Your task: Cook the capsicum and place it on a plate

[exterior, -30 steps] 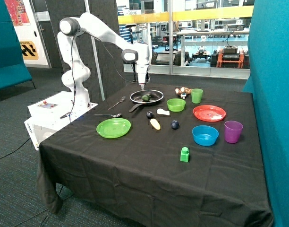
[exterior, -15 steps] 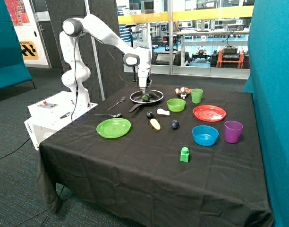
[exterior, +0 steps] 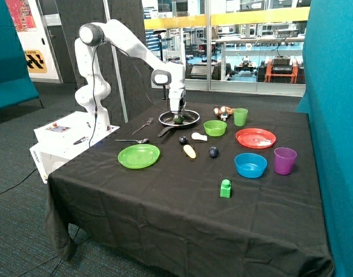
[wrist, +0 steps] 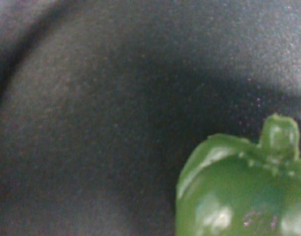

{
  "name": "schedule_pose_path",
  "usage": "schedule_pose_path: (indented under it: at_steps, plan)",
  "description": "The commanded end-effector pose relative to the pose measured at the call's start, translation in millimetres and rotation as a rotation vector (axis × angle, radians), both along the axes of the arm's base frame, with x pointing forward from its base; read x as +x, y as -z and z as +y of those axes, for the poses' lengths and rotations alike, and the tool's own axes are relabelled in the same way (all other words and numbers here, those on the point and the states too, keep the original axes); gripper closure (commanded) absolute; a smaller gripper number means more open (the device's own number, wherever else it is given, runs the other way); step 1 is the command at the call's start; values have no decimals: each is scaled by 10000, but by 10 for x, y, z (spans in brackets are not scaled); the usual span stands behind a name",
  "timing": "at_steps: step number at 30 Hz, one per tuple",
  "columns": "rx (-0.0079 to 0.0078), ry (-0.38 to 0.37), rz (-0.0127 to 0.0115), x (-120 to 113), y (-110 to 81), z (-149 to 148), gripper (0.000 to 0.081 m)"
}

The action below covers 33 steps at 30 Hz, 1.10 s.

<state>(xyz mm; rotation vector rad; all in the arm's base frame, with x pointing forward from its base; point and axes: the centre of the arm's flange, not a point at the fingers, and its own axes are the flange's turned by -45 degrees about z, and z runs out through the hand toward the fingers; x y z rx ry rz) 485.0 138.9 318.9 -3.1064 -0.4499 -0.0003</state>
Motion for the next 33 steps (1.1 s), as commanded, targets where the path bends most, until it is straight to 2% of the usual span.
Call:
schedule_pose_path:
  at_steps: [1, 15, 21, 24, 28, 30, 33]
  plan:
    - [-28, 187, -2, 53, 112, -66, 103]
    - [-28, 131, -2, 71, 157, -13, 115]
    - [-28, 94, -2, 40, 201, 4, 153]
    - [-28, 99, -2, 19, 225, 11, 247]
    - [-28, 68, -2, -12, 257, 35, 555]
    - [-28, 75, -2, -25, 274, 39, 654]
    - [-28, 118, -2, -33, 288, 38, 732]
